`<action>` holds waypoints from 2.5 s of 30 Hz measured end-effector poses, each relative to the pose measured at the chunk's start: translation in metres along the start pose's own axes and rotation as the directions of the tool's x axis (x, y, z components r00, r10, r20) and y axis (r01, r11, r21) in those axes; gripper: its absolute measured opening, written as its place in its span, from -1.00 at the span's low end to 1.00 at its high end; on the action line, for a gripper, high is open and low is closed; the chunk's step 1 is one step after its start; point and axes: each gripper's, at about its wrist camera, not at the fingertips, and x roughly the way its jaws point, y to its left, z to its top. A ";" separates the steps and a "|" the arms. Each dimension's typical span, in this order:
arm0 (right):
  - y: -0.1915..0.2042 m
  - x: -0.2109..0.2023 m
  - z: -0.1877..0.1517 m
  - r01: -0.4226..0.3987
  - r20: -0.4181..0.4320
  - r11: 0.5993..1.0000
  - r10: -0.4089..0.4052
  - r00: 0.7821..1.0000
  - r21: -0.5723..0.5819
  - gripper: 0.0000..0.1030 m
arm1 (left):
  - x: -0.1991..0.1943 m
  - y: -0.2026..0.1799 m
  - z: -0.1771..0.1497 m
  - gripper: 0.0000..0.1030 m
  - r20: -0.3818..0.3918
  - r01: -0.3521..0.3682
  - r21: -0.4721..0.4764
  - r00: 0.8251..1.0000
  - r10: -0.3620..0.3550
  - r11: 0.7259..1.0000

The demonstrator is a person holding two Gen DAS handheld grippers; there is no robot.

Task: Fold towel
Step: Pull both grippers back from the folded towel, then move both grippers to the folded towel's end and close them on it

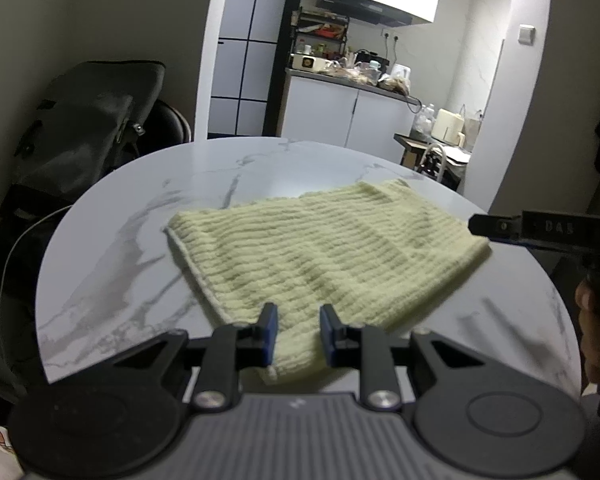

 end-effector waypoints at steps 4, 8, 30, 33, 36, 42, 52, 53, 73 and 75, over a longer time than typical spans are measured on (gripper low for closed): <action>-0.005 -0.009 -0.003 -0.007 0.008 1.000 0.007 1.000 0.005 -0.28 | -0.002 -0.010 -0.004 -0.51 -0.004 0.008 0.014 1.000 -0.008 1.000; -0.010 -0.015 -0.006 -0.004 0.005 1.000 0.004 1.000 0.002 -0.28 | -0.002 -0.019 -0.008 -0.51 -0.003 0.014 0.026 1.000 -0.014 1.000; -0.024 -0.070 -0.030 -0.015 -0.038 0.999 0.014 0.999 -0.029 -0.03 | 0.006 -0.073 -0.030 -0.43 0.007 0.093 0.082 0.996 -0.094 0.992; -0.025 -0.079 -0.033 -0.017 -0.036 0.999 0.016 0.999 -0.035 -0.03 | 0.006 -0.078 -0.032 -0.43 0.008 0.107 0.087 0.994 -0.108 0.990; -0.025 -0.085 -0.035 -0.020 -0.042 0.999 0.018 0.999 -0.046 -0.02 | 0.006 -0.087 -0.036 -0.39 0.010 0.123 0.094 0.992 -0.125 0.988; -0.023 -0.092 -0.043 -0.019 -0.060 0.998 0.016 0.998 -0.063 -0.01 | 0.006 -0.096 -0.042 -0.39 0.013 0.166 0.102 0.986 -0.168 0.981; -0.002 -0.088 -0.049 -0.058 -0.081 0.993 0.050 0.995 -0.105 -0.01 | -0.005 -0.079 -0.042 -0.42 0.013 0.163 0.086 0.986 -0.165 0.983; 0.001 -0.087 -0.049 -0.064 -0.083 0.992 0.055 0.995 -0.108 -0.01 | -0.007 -0.075 -0.042 -0.42 0.016 0.152 0.087 0.988 -0.154 0.985; 0.063 -0.083 -0.075 -0.192 -0.142 0.960 0.165 0.976 -0.205 -0.01 | -0.031 -0.019 -0.036 -0.42 0.043 0.030 0.006 0.999 -0.030 1.000; 0.066 -0.081 -0.077 -0.183 -0.142 0.958 0.154 0.978 -0.220 -0.01 | -0.032 -0.018 -0.037 -0.42 0.039 0.027 0.000 0.999 -0.027 1.000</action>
